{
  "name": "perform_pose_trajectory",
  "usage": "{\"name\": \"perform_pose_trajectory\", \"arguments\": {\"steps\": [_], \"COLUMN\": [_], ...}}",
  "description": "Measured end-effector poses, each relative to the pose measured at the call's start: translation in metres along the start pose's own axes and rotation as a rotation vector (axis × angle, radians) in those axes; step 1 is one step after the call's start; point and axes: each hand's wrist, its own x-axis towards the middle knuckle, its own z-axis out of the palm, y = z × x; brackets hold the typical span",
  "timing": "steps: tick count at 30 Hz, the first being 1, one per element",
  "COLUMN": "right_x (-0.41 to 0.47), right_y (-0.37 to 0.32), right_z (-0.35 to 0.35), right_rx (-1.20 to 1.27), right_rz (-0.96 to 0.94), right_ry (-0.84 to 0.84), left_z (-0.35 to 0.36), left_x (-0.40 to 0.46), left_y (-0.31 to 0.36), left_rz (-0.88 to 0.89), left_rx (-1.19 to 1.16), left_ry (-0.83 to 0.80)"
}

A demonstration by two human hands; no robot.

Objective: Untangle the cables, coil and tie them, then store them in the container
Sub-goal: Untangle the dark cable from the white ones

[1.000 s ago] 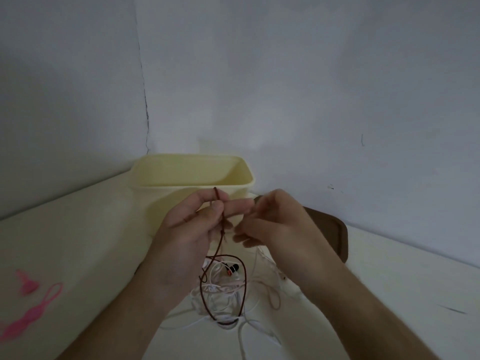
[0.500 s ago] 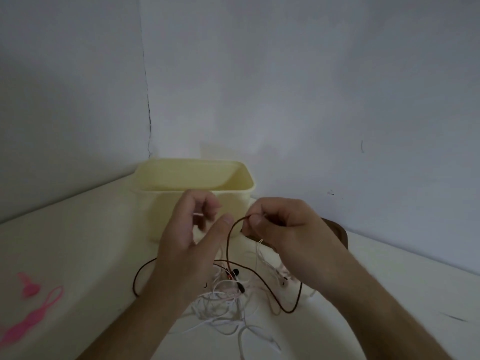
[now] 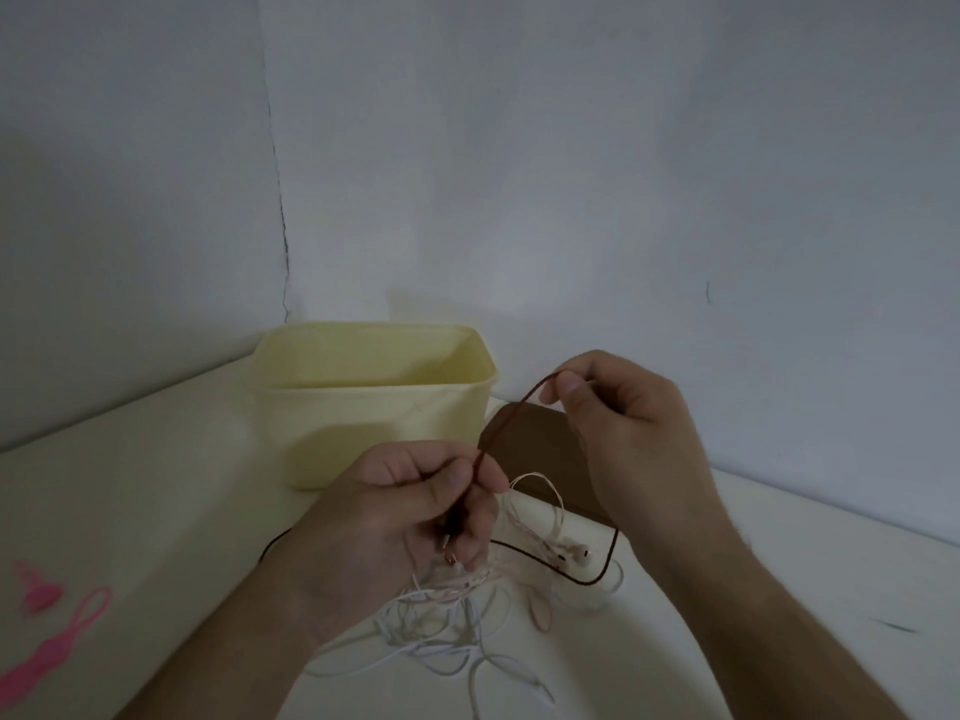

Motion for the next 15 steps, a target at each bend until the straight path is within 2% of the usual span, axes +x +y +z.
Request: {"name": "perform_pose_trajectory", "arguments": {"steps": [3,5,7,12,15], "right_x": [0.0,-0.002,-0.005,-0.018,-0.021], "right_y": [0.003,0.005,0.009,0.007,0.003], "right_z": [0.001,0.006,0.013,0.026,0.031], "right_rx": [-0.026,-0.052,-0.105,-0.246,-0.304], "right_rz": [0.039,0.088,0.113,0.045,-0.051], "right_ry": [-0.02,-0.093,-0.185,-0.47,-0.499], "left_z": [-0.003,-0.006,-0.004,0.004,0.001], "left_x": [-0.003,-0.005,-0.004,0.001,0.003], "left_y": [0.002,0.004,0.006,0.008,0.008], "left_rz": [-0.005,0.031,0.093,0.231,0.271], "left_rx": [-0.061,-0.118,-0.171,-0.058,0.229], "left_ry": [-0.112,-0.187,-0.19,0.222,0.332]}}
